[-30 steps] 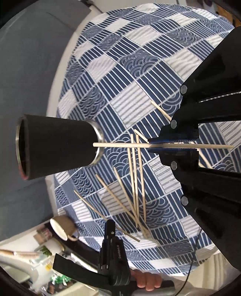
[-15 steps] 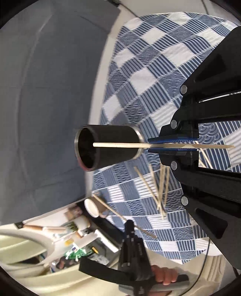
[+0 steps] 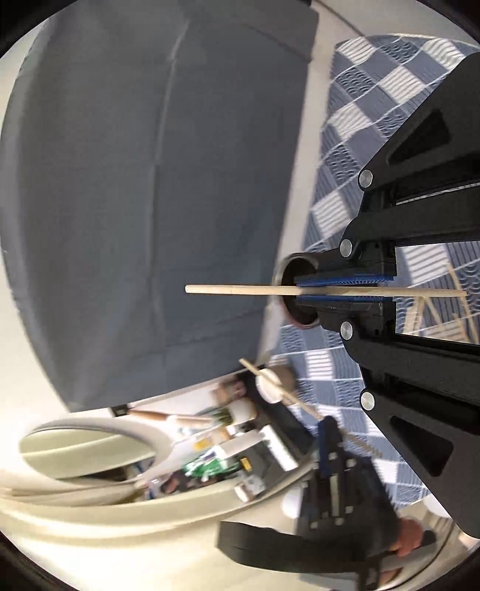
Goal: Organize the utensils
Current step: 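Lift the held sticks with both tools and carry them over the black holder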
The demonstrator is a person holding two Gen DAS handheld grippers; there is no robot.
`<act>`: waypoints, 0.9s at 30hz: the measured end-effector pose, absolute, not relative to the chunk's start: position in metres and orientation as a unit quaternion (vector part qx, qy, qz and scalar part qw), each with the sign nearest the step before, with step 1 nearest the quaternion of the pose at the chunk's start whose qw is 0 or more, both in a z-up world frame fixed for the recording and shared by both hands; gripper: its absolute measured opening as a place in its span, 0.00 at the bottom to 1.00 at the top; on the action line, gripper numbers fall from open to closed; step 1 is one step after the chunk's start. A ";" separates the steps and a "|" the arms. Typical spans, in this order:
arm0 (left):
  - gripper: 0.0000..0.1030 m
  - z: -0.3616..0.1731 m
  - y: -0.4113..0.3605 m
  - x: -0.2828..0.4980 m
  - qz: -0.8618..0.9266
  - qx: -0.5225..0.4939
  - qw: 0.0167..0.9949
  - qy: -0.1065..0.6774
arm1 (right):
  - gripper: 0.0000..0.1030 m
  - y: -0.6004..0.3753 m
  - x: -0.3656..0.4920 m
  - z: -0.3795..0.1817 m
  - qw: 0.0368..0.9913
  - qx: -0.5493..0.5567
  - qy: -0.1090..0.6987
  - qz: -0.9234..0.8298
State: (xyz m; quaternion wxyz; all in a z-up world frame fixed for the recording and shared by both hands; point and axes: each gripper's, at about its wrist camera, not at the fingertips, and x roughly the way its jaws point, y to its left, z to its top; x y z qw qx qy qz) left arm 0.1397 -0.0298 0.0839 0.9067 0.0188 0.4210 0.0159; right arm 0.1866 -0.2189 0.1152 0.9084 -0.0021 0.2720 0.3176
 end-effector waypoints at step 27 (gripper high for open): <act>0.05 0.054 0.016 0.274 -0.185 -0.180 0.931 0.260 | 0.05 -0.170 0.317 0.082 0.920 0.126 0.213 0.305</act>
